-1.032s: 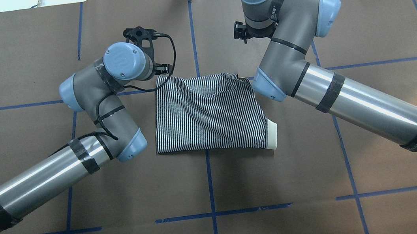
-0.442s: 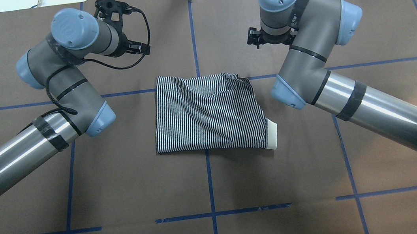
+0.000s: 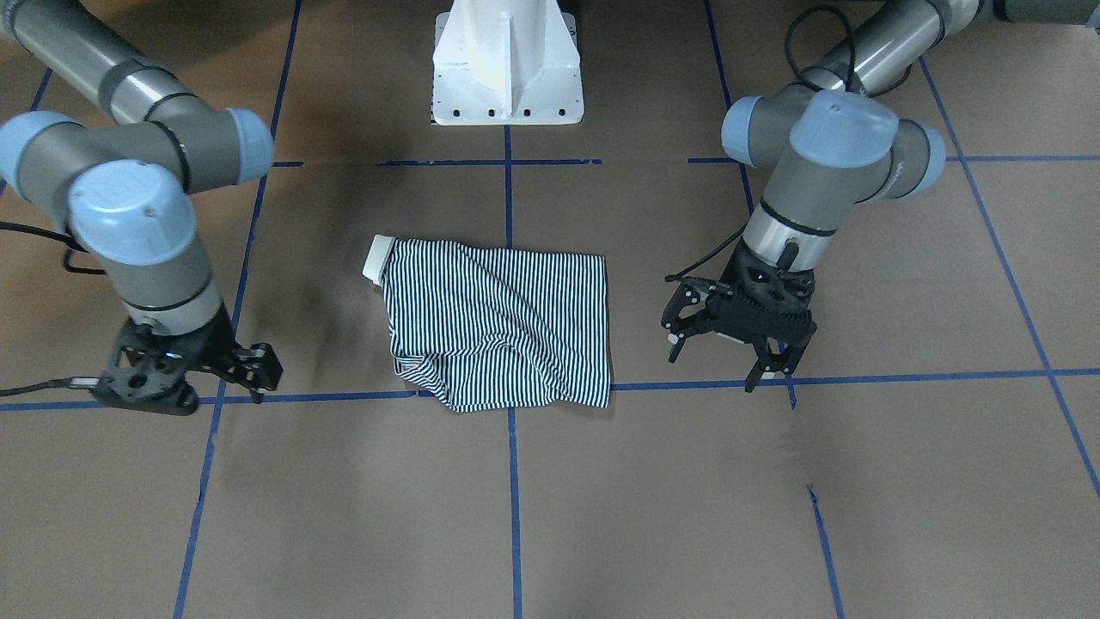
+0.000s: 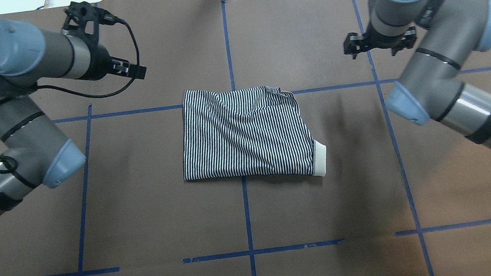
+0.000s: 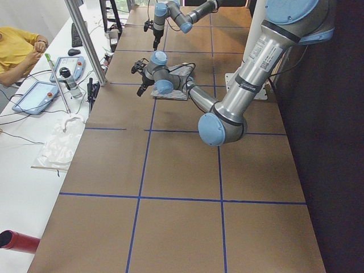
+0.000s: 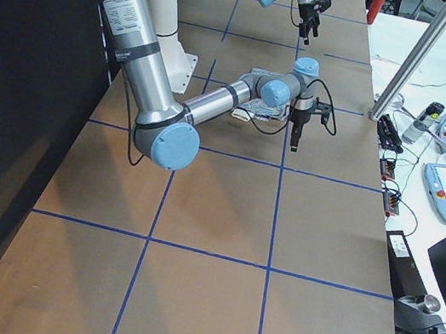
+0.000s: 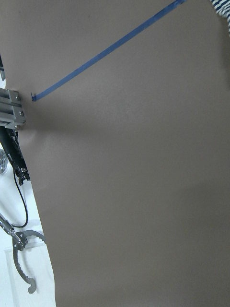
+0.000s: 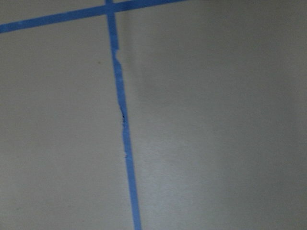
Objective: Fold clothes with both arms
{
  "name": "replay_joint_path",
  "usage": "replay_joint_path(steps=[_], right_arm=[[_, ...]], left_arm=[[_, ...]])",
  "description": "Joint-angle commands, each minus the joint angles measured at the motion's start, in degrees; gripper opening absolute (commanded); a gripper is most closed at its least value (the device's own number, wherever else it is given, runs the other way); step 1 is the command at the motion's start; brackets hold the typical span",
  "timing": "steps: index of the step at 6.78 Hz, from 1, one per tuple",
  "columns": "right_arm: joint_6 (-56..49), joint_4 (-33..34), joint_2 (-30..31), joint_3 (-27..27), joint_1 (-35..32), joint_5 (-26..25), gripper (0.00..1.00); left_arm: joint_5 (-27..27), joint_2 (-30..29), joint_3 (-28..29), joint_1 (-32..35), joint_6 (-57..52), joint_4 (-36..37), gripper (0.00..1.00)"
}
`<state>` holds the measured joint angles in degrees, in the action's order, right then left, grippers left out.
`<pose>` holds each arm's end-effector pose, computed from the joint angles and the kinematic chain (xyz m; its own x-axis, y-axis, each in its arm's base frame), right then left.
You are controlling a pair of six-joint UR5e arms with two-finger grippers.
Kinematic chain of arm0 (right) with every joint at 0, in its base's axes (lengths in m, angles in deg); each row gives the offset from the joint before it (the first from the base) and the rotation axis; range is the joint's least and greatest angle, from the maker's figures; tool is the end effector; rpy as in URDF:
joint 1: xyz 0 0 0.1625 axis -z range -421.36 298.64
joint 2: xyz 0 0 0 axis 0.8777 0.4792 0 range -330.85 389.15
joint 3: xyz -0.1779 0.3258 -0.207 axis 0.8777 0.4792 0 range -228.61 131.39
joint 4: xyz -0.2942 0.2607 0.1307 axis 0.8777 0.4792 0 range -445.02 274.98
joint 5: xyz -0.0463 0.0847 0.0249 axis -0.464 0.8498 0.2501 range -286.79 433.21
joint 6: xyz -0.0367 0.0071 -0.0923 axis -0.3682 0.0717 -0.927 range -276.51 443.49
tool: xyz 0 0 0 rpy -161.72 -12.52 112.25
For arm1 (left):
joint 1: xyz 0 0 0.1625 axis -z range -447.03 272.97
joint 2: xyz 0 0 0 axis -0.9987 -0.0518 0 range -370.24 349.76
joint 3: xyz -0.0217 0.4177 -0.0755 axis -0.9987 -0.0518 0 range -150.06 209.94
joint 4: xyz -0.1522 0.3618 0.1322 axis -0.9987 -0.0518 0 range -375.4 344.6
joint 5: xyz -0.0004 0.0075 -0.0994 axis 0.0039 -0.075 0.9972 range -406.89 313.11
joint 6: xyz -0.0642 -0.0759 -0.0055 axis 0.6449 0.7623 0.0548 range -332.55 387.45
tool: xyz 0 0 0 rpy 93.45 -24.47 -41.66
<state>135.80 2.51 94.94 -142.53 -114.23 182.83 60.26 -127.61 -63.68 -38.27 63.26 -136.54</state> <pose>-0.3150 -0.5814 0.3952 0.8073 0.1121 0.5794 -0.1949 0.9773 0.0825 0.3584 -0.5666 0.2943 0.6237 0.4642 -0.6289 0.0700 0.7682 0.6364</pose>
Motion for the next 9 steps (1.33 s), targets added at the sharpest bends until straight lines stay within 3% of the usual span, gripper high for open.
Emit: replay_joint_path(steps=[1, 3, 5, 6, 7, 9], right_arm=[[-15.4, -2.4, 17.9, -8.0, -9.9, 5.9, 1.0], [-23.7, -11.6, 29.6, -7.2, -17.9, 6.6, 1.0], [-26.5, -11.7, 31.7, -4.0, -24.5, 9.4, 1.0], [-32.0, -11.0, 31.6, -3.1, -28.5, 15.1, 1.0], [-36.4, -10.8, 31.7, -1.5, -31.0, 17.6, 1.0], [-37.8, -6.5, 32.1, -2.0, -33.3, 19.8, 1.0]], left_arm=[[8.3, 6.1, -4.0, 5.7, -9.1, 0.9, 1.0], [8.2, 10.6, -3.2, 5.7, -1.8, 0.7, 1.0], [10.3, 17.8, -3.1, 14.0, -6.0, -1.0, 1.0], [17.8, 19.4, -1.6, 19.0, -17.9, 5.1, 1.0], [22.8, 22.8, -1.0, 24.9, -26.6, 9.8, 1.0], [31.2, 25.9, 3.7, 35.0, -27.8, 17.4, 1.0]])
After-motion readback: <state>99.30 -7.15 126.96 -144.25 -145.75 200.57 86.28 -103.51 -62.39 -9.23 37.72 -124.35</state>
